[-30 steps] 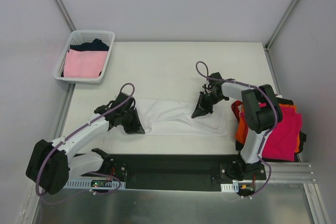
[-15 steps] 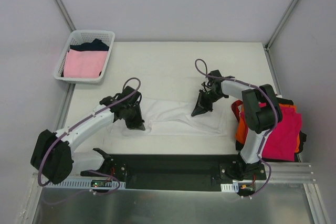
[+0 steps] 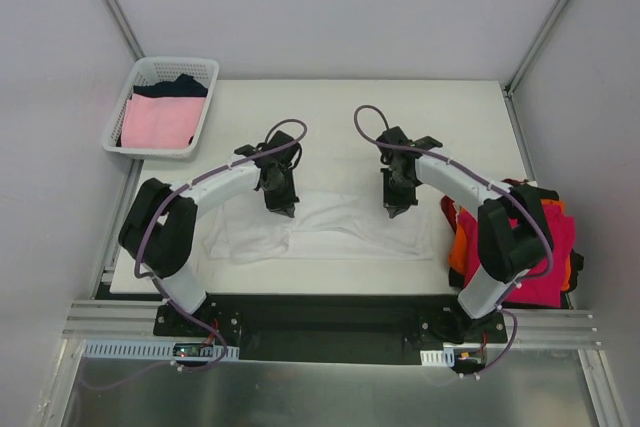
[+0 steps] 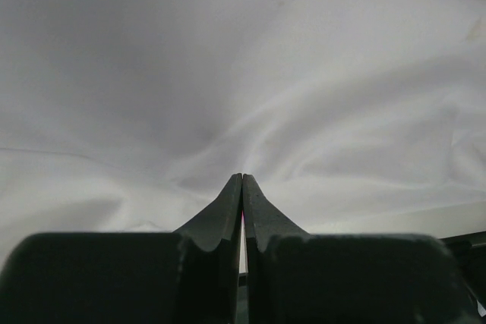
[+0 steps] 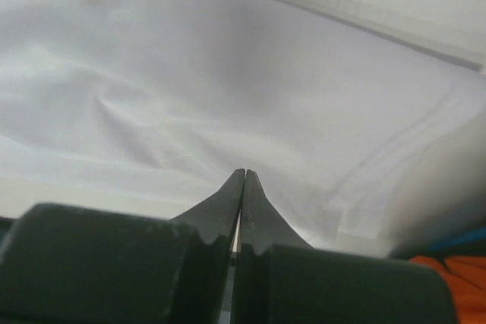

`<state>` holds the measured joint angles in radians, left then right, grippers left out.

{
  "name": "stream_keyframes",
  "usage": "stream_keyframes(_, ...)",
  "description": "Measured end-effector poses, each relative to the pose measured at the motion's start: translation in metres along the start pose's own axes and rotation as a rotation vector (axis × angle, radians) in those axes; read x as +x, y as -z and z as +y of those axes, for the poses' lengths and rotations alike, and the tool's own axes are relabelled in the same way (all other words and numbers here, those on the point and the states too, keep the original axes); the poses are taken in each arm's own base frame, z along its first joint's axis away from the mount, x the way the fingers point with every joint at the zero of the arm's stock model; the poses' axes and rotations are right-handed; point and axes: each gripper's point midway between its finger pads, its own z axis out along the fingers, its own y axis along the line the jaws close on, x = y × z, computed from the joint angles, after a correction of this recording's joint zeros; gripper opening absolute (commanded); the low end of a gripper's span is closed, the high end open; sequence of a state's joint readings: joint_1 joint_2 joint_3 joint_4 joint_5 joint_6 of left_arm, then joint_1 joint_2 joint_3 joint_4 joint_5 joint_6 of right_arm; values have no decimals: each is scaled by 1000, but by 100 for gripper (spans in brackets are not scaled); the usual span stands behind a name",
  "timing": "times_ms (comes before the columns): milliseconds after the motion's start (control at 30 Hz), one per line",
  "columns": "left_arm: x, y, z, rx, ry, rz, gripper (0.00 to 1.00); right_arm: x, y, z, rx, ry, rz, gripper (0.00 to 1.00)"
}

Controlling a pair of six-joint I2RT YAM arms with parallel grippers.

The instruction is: Fold and stack the t-shirts

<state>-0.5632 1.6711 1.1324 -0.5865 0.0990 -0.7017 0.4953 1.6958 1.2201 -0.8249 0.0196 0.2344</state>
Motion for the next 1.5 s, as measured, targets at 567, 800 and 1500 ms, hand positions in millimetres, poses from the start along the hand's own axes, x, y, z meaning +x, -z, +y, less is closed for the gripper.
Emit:
stream_keyframes(567,1,-9,16,-14,-35,31,0,42,-34,-36,237,43,70,23)
stream_keyframes(800,-3,4,34,-7,-17,12,0,42,-1,-33,185,21,11,35)
stream_keyframes(1500,3,14,39,7,-37,0,0,91,0,-62,210,-11,60,41)
